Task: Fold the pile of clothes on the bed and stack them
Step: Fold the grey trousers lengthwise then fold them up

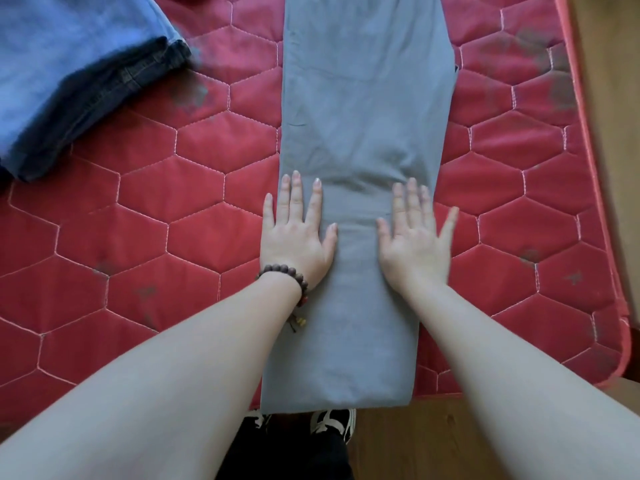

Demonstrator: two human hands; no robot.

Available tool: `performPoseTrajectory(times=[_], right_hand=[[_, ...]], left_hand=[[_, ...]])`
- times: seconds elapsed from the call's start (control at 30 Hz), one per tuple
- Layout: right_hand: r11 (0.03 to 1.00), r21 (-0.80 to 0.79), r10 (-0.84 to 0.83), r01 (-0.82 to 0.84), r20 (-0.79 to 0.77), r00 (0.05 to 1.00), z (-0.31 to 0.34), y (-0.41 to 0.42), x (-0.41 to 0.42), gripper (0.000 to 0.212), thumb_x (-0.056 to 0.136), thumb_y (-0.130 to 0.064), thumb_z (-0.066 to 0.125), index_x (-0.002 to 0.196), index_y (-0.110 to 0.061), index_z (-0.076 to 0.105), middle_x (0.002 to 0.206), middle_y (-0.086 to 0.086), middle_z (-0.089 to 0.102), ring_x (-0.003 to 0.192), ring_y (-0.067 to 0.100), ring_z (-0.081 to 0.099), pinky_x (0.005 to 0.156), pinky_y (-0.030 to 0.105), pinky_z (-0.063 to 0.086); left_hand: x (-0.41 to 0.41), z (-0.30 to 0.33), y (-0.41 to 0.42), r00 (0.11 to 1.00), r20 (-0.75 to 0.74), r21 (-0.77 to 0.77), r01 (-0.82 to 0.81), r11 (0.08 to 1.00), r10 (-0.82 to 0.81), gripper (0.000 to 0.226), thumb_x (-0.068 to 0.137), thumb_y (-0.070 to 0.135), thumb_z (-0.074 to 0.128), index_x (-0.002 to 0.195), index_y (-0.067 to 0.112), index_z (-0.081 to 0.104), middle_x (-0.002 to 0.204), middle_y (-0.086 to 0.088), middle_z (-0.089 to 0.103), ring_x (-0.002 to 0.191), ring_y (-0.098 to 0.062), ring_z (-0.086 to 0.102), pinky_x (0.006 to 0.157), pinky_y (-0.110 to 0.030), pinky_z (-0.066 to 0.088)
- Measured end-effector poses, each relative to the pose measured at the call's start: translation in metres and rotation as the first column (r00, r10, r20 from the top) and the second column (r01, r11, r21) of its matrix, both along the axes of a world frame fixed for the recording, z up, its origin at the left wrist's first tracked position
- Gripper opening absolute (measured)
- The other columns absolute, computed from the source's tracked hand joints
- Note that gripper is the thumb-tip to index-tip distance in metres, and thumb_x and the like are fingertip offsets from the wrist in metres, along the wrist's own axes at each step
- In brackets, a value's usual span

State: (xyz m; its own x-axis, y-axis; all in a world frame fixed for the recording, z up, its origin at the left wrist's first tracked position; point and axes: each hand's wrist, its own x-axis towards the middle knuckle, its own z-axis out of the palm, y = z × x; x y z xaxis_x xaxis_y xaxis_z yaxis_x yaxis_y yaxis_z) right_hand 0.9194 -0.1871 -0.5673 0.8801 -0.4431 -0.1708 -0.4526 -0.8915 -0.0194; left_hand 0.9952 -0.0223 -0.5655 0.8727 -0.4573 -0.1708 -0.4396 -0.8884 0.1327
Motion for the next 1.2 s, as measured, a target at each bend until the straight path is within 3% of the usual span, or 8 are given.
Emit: performPoseTrajectory(times=[0.1,0.17,0.27,0.4,0.57,0.9,1.07,1.2], right_hand=[[0.994,-0.091,-0.054,0.062,0.081,0.995,0.007,-0.012,0.005,0.063,0.095,-0.037,0.026,0.149,-0.005,0.029,0.159,0.009,0.02,0.148,0.025,0.016,0.115,0.055,-0.002],[0.983,-0.033,0.185,-0.183,0.175,0.967,0.01,-0.003,0.018,0.06,0.087,-0.021,0.037,0.145,-0.002,0.038,0.155,0.014,0.031,0.144,0.029,0.026,0.116,0.049,0.001],[0.825,0.239,0.47,-0.513,0.213,0.856,0.011,0.022,0.056,0.06,0.087,-0.023,0.029,0.145,-0.009,0.041,0.153,0.007,0.036,0.143,0.024,0.031,0.118,0.046,0.008],[0.876,0.182,0.439,-0.447,0.084,0.894,0.008,0.035,0.13,0.056,0.098,-0.036,0.015,0.154,-0.027,0.018,0.161,-0.011,0.012,0.148,0.008,0.007,0.119,0.047,-0.005],[0.943,0.073,0.328,-0.326,-0.009,0.945,0.004,0.021,0.187,0.061,0.096,-0.062,0.012,0.152,-0.042,0.0,0.162,-0.011,-0.007,0.149,0.014,-0.009,0.116,0.055,-0.01],[0.961,0.004,-0.275,0.275,0.059,0.96,0.006,-0.058,0.098,0.069,0.097,-0.054,0.025,0.155,-0.019,0.013,0.162,0.008,0.005,0.149,0.025,0.0,0.115,0.061,-0.001],[0.971,0.056,0.227,-0.234,0.109,0.968,0.002,0.05,0.008,0.058,0.096,-0.045,0.031,0.151,-0.027,0.03,0.159,0.006,0.022,0.148,0.024,0.017,0.116,0.059,0.005],[0.991,0.051,0.12,-0.124,0.061,0.991,0.001,0.048,-0.061,0.057,0.097,-0.045,0.028,0.152,-0.029,0.026,0.16,0.002,0.02,0.148,0.022,0.015,0.116,0.06,0.006]], left_hand=[[-0.001,-0.001,0.001,1.0,0.008,-0.015,-0.011,1.0,0.011,0.074,0.092,0.053,0.021,0.155,0.015,0.012,0.161,-0.014,0.006,0.15,-0.025,0.0,0.12,-0.047,0.005],[0.0,-0.002,0.001,1.0,0.015,-0.029,-0.021,0.999,0.022,0.076,0.091,0.052,0.024,0.154,0.009,0.017,0.161,-0.014,0.011,0.15,-0.025,0.005,0.119,-0.047,0.01],[0.0,-0.002,0.001,0.999,0.033,-0.047,-0.027,0.999,0.028,0.076,0.09,0.049,0.028,0.151,0.004,0.024,0.159,-0.015,0.018,0.149,-0.026,0.011,0.118,-0.048,0.014],[0.0,-0.005,0.001,0.999,0.05,-0.055,-0.015,0.998,0.017,0.077,0.089,0.047,0.03,0.15,0.001,0.025,0.159,-0.015,0.019,0.149,-0.026,0.013,0.118,-0.05,0.017],[0.0,-0.007,0.001,0.998,0.062,-0.041,-0.03,0.999,0.033,0.078,0.088,0.047,0.03,0.15,0.001,0.025,0.159,-0.015,0.018,0.149,-0.025,0.013,0.118,-0.05,0.018],[0.0,-0.007,0.002,0.999,0.044,-0.062,-0.018,0.998,0.021,0.077,0.089,0.048,0.027,0.152,0.003,0.021,0.16,-0.013,0.015,0.149,-0.024,0.009,0.119,-0.049,0.014],[0.0,-0.008,0.004,0.999,0.05,-0.079,0.007,0.997,-0.004,0.068,0.092,0.043,0.025,0.152,0.011,0.025,0.159,-0.012,0.019,0.148,-0.026,0.013,0.119,-0.048,0.01],[-0.005,-0.005,0.02,0.977,0.038,-0.033,0.212,0.977,-0.211,0.057,0.097,0.042,0.017,0.153,0.031,0.019,0.161,-0.001,0.016,0.149,-0.026,0.009,0.119,-0.051,0.007]])
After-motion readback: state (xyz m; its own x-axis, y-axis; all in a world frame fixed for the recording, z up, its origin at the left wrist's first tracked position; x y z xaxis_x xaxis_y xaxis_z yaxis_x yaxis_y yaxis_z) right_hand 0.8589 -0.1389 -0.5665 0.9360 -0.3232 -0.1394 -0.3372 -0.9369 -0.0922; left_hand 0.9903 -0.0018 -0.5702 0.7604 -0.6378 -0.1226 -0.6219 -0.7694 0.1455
